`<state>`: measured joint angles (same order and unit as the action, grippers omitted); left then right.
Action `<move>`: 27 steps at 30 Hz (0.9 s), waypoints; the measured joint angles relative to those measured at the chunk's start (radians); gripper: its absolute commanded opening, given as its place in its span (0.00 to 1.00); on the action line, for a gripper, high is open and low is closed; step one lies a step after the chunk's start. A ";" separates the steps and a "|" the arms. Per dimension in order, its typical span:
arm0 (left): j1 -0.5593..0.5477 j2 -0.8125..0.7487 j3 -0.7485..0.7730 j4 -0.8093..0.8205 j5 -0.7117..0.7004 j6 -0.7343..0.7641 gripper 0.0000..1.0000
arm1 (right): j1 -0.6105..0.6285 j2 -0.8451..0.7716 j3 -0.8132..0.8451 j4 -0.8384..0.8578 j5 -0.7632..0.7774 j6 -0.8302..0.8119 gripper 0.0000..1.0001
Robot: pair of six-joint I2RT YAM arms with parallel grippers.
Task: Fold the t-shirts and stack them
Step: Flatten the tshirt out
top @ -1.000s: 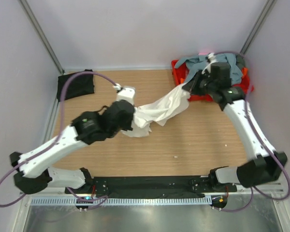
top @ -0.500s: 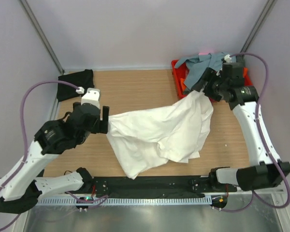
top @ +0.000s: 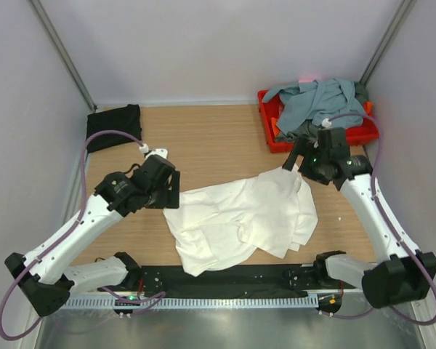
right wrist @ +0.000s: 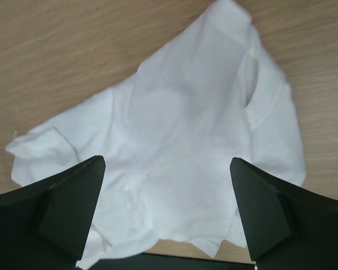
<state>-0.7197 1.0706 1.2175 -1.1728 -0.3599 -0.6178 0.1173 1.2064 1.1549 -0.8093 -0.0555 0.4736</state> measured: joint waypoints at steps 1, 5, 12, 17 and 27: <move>-0.020 0.000 -0.032 0.024 0.022 -0.020 0.77 | 0.044 -0.045 -0.051 0.018 0.006 0.014 1.00; -0.129 0.031 -0.126 0.096 0.062 -0.093 0.69 | 0.270 -0.200 -0.262 0.051 0.003 0.108 1.00; -0.248 0.236 -0.137 0.241 0.057 -0.151 0.69 | 0.511 -0.377 -0.546 0.024 0.072 0.317 1.00; -0.279 0.458 -0.050 0.284 0.004 -0.133 0.72 | 0.534 -0.426 -0.543 -0.002 0.127 0.365 1.00; -0.307 0.808 0.157 0.282 -0.125 -0.105 0.74 | 0.535 -0.434 -0.513 -0.037 0.184 0.368 1.00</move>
<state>-1.0267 1.8786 1.3746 -0.8909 -0.4847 -0.7227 0.6521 0.7727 0.6418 -0.8467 0.1287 0.8413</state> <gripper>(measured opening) 0.745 0.996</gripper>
